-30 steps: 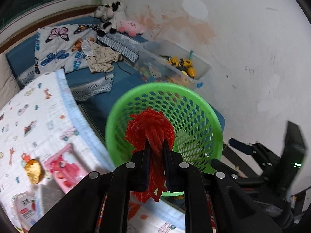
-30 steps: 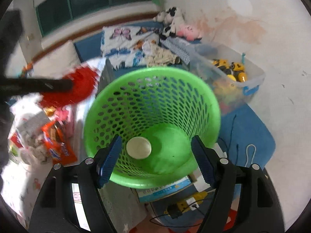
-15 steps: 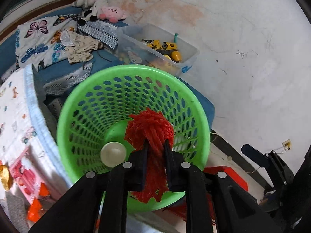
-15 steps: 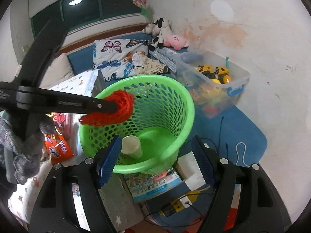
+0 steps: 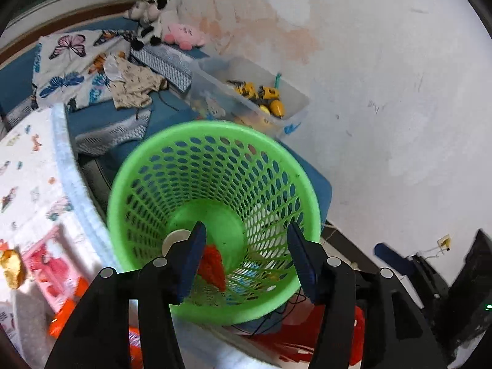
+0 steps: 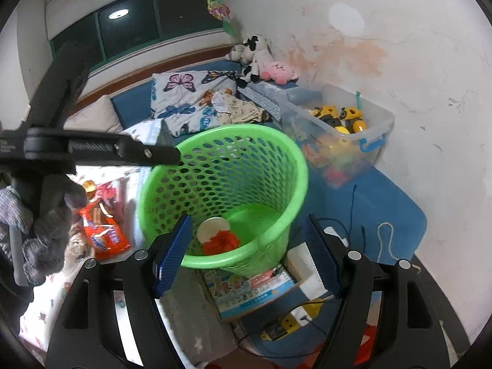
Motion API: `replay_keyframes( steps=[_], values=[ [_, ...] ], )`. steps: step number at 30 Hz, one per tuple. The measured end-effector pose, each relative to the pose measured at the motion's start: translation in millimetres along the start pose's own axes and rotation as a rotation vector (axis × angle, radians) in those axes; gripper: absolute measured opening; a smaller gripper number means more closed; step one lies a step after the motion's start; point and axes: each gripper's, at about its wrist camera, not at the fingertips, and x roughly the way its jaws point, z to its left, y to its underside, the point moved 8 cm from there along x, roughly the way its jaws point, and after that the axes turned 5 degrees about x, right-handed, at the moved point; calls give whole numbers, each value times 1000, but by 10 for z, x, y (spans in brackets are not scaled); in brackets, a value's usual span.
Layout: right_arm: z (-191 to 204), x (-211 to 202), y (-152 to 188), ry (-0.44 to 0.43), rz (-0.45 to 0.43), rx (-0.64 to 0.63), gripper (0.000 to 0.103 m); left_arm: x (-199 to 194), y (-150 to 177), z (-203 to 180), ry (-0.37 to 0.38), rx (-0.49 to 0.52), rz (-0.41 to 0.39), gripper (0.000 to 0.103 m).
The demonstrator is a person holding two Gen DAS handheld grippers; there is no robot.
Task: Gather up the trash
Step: 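Move the red mesh net over the basket and open the left tool, then move both tools back over the bed toward the remaining trash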
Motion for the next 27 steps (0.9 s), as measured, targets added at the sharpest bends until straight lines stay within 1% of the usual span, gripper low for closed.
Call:
replay_keyframes(
  steps=[5,7,9,10,19,24,27],
  values=[
    [213,-59,52,-41,-2,-13,74,-556,29,119,-74,19,-89,55],
    [295,-85,76,-51,-2,-21,74,-770,70,178,-79,12,-122,56],
    [377,-110,89,-55,-5,-33,74,-962,118,238,-100,14,-153,57],
    [398,-112,94,-58,-5,-35,74,-1047,143,272,-113,12,-166,59],
    [740,-191,178,-123,6,-53,75,-1690,539,688,-214,-36,-219,60],
    [1059,-102,309,-180,43,-85,76,-1925,813,936,-258,-86,-230,60],
    [1261,-6,405,-213,69,-116,78,-2085,973,1118,-302,-110,-238,60]
  ],
)
